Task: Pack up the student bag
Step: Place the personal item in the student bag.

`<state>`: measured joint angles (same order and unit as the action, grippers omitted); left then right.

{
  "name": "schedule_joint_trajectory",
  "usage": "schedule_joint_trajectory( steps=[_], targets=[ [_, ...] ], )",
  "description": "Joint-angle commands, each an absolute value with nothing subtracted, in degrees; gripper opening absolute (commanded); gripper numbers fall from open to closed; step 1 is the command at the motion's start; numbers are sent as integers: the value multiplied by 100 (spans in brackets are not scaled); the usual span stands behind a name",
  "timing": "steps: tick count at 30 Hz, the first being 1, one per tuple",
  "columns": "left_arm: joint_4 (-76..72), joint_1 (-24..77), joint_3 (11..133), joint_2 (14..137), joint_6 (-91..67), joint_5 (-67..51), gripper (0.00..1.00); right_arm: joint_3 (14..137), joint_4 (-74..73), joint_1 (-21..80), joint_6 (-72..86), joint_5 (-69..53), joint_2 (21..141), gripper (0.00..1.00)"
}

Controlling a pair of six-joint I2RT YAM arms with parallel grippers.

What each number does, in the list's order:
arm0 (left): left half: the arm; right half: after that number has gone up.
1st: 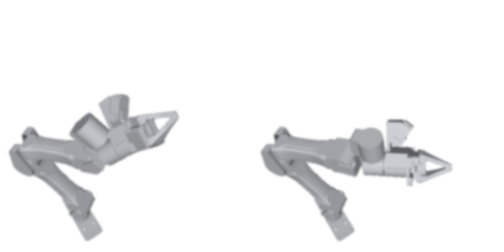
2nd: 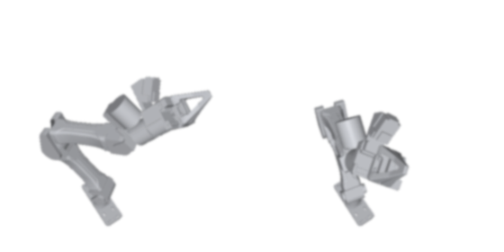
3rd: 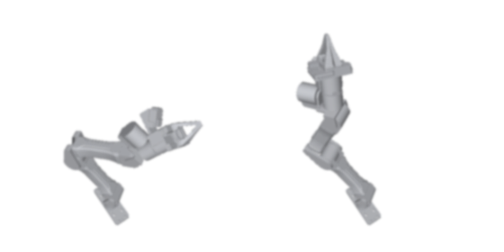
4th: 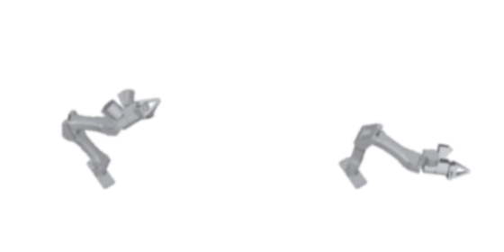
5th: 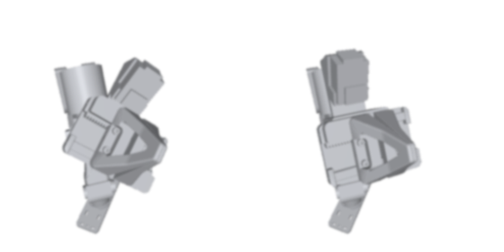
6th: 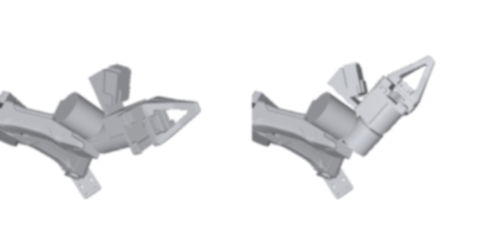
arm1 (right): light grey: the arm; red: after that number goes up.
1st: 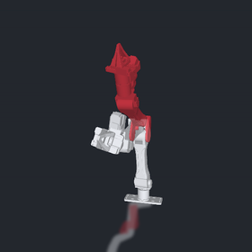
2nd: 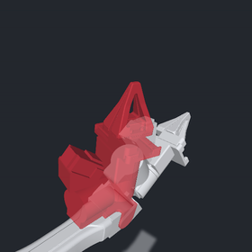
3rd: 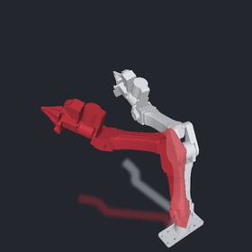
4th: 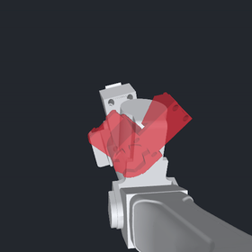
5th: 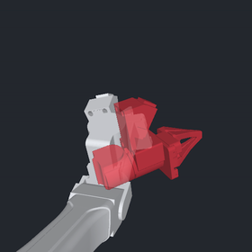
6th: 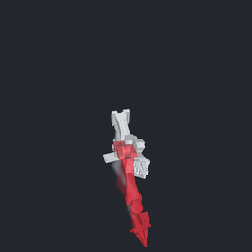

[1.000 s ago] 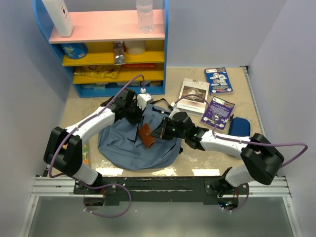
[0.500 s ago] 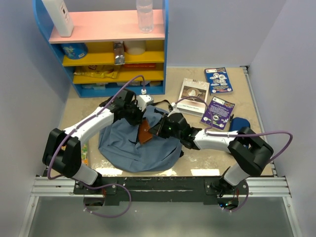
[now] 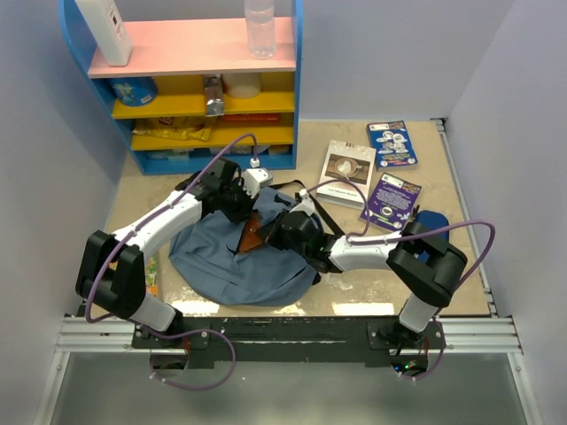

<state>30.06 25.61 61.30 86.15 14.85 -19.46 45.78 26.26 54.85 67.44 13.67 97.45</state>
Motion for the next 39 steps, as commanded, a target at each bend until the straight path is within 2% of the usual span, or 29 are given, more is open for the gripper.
schedule_joint_trajectory(
  steps=[1,6,13,14,15,16,18,19,24,33,36,37,39],
  targets=[
    [3234,2698,6390,8394,1415,-3146,0,4975,2681,5546,7303,2802,9703,0],
    [3296,2698,6451,8446,1441,-3646,0,5158,2838,5563,7488,2944,9948,0],
    [3507,2698,6645,8561,1468,-3973,0,5485,3699,5686,6848,2461,10652,0],
    [3489,2698,6627,8552,1459,-3973,0,5467,3831,5704,6786,2426,10713,8],
    [3454,2698,6592,8560,1442,-3955,0,5397,4137,5704,6724,2304,10749,28],
    [3437,2698,6574,8569,1433,-3964,0,5362,4296,5722,6558,2207,10775,38],
    [3401,2698,6557,8604,1380,-3973,0,5335,4299,5713,6364,1996,10697,52],
    [3393,2698,6565,8613,1362,-3920,0,5283,4280,5722,6128,1960,10618,55],
    [3182,2646,6460,8666,1275,-3586,0,4257,4588,5722,5652,1714,9715,53],
    [2821,2637,6486,9140,993,-3024,1,3402,4158,5827,4660,1126,8194,60],
    [2821,2637,6548,9307,1002,-3041,6,3270,3930,6020,4264,1011,7867,56],
    [2830,2637,6574,9351,1002,-3050,14,3296,3816,6195,3932,1002,7736,56],
    [2865,2637,6688,9474,1019,-3059,20,3453,3361,6441,3544,1185,7726,57]
  ],
)
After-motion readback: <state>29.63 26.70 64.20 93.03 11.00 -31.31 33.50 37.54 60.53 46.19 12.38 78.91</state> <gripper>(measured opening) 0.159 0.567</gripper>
